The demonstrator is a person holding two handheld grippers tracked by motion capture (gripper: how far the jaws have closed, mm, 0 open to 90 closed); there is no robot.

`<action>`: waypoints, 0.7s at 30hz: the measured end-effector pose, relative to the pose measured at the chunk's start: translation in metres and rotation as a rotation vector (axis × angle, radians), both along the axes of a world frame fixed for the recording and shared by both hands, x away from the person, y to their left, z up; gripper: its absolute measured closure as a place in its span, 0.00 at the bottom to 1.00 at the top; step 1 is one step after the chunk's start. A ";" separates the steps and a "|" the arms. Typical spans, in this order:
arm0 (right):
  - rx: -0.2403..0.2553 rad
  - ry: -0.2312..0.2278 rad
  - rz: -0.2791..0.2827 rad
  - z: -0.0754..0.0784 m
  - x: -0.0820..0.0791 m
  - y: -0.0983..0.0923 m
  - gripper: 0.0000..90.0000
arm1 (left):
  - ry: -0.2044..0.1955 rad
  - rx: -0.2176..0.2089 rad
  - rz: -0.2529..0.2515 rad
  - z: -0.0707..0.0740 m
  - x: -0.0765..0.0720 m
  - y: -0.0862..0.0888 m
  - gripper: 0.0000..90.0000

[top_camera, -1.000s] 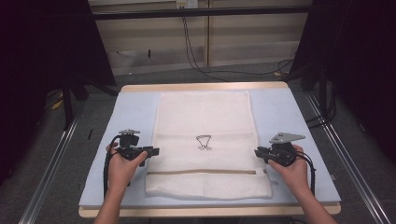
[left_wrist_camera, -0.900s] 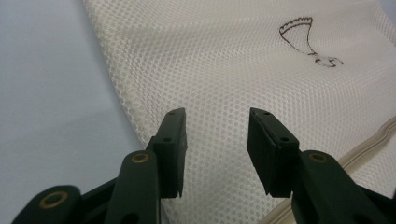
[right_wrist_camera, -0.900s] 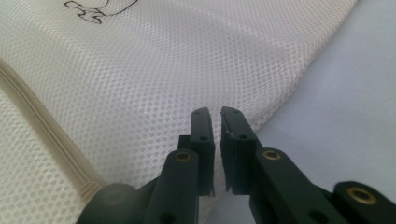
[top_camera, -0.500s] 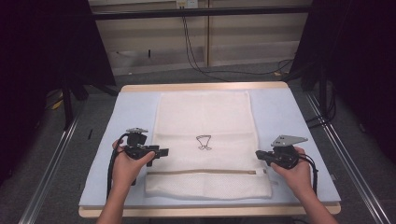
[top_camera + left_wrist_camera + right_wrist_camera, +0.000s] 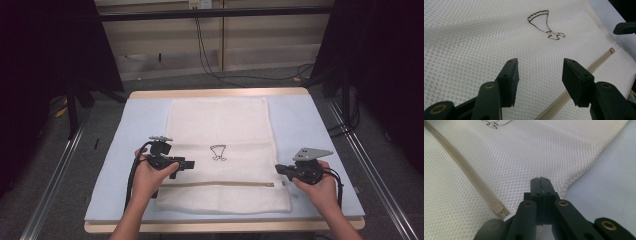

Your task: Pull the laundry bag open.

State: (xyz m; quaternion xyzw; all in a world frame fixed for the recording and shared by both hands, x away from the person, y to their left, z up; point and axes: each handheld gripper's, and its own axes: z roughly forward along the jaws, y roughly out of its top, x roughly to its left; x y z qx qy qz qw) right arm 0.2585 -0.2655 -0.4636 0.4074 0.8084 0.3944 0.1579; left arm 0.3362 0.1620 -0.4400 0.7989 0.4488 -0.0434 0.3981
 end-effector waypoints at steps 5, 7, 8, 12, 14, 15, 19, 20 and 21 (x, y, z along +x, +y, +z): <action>-0.014 0.006 -0.001 -0.001 -0.003 -0.001 1.00 | -0.009 0.023 0.019 -0.002 0.002 -0.001 0.55; -0.021 0.007 0.000 -0.002 -0.004 -0.001 1.00 | -0.012 0.015 0.009 -0.002 0.002 -0.003 0.60; -0.021 0.015 -0.003 -0.002 -0.004 -0.001 1.00 | -0.015 0.017 -0.002 -0.002 0.002 -0.006 0.60; -0.023 0.008 -0.005 -0.002 -0.006 -0.003 1.00 | -0.006 0.009 -0.025 0.000 -0.002 -0.021 0.63; -0.020 0.010 0.002 -0.002 -0.008 -0.004 1.00 | 0.017 0.005 -0.032 0.000 -0.004 -0.028 0.64; -0.023 0.014 0.003 -0.003 -0.010 -0.004 1.00 | 0.022 0.000 -0.032 0.000 -0.005 -0.033 0.64; -0.025 0.016 0.011 -0.004 -0.014 -0.004 1.00 | 0.060 -0.023 -0.046 -0.002 -0.008 -0.048 0.64; -0.025 0.011 0.000 -0.003 -0.015 -0.005 1.00 | 0.062 -0.010 -0.056 -0.002 -0.008 -0.050 0.64; -0.019 0.009 -0.003 -0.003 -0.016 -0.006 1.00 | 0.068 -0.018 -0.051 -0.002 -0.009 -0.054 0.64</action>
